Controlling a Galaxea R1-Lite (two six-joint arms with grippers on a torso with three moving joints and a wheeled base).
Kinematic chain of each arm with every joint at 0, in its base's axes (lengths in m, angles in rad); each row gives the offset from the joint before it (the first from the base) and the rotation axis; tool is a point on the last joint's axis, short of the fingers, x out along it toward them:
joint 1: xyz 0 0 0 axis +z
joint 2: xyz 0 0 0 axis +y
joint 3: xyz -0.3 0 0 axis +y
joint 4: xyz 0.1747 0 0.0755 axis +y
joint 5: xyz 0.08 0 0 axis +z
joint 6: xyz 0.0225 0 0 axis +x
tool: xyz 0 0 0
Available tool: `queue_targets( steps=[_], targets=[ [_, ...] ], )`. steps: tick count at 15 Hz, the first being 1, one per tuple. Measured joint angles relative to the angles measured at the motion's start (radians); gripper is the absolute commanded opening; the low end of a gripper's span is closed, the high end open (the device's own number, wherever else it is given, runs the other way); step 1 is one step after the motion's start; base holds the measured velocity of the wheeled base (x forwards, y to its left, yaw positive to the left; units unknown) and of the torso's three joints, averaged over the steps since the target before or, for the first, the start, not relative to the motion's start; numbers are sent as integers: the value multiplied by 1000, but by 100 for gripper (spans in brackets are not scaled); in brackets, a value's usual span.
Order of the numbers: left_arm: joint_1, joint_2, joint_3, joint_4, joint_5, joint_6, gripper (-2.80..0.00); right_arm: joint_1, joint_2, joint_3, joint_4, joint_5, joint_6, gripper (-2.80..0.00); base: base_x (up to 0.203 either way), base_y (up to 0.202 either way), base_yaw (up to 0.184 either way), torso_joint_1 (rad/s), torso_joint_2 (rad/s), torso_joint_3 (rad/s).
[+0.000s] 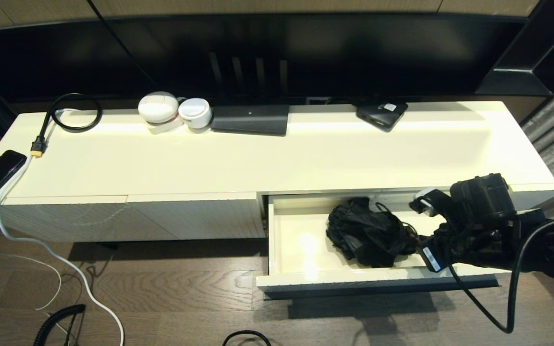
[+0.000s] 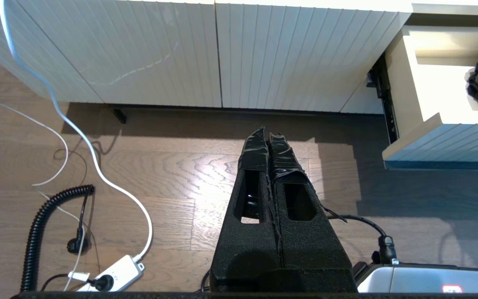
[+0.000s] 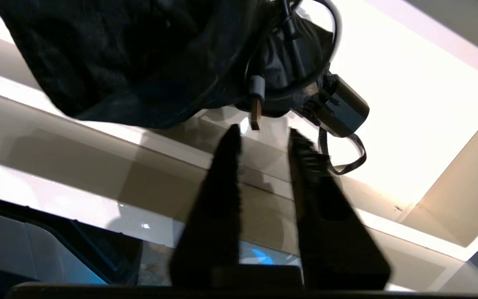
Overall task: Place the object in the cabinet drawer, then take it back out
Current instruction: Put the data cable in the drawer, then close the drawer
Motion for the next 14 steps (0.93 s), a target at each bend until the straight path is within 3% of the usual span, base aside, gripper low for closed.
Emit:
queue_targets(
  steps=[10,11,14],
  targets=[
    [0,0,0,0,0,0,-280,-1,-96,6,-10,7,-17,0,0,0,0,0,0,0],
    [0,0,0,0,0,0,-280,-1,-135,18,-6,9,-46,-280,0,0,0,0,0,0],
    [0,0,0,0,0,0,-280,-3,-263,73,-1,14,-154,-280,0,0,0,0,0,0]
  ],
)
